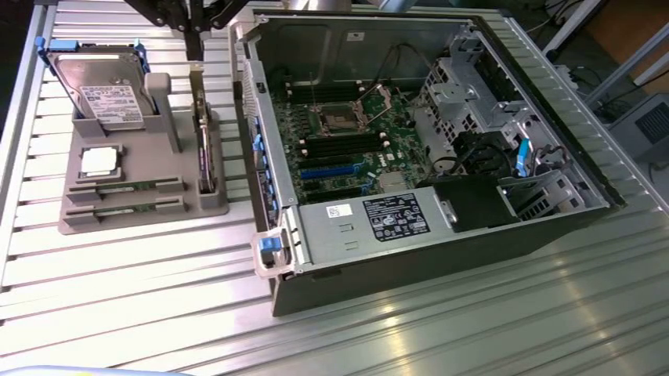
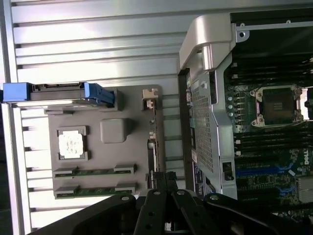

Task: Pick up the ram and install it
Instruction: 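Reach for the ram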

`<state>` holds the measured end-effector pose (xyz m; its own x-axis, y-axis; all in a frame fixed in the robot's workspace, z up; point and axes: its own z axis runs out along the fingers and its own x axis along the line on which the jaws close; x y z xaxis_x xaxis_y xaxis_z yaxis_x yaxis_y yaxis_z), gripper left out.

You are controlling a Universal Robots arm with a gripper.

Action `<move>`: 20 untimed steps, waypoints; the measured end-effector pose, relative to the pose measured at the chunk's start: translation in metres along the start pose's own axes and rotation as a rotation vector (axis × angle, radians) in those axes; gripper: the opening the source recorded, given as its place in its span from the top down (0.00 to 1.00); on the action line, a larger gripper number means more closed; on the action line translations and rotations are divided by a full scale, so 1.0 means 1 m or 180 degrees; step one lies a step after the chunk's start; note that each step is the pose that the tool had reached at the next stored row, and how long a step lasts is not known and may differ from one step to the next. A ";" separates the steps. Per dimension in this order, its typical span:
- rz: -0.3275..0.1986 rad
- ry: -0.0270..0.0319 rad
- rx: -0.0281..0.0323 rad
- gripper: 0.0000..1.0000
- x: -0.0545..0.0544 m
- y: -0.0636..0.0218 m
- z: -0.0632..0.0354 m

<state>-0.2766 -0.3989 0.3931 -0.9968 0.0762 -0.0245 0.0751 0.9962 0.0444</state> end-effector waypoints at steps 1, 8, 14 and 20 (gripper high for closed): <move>0.0000 0.0000 0.0000 0.90 0.001 -0.0001 0.0000; 0.0000 0.0000 0.0000 0.90 0.008 -0.0006 -0.0002; 0.0000 0.0000 0.0000 0.90 0.016 -0.0012 -0.0004; 0.0000 0.0000 0.0000 0.90 0.024 -0.0018 -0.0007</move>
<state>-0.3004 -0.3989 0.3932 -0.9968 0.0762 -0.0244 0.0750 0.9962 0.0443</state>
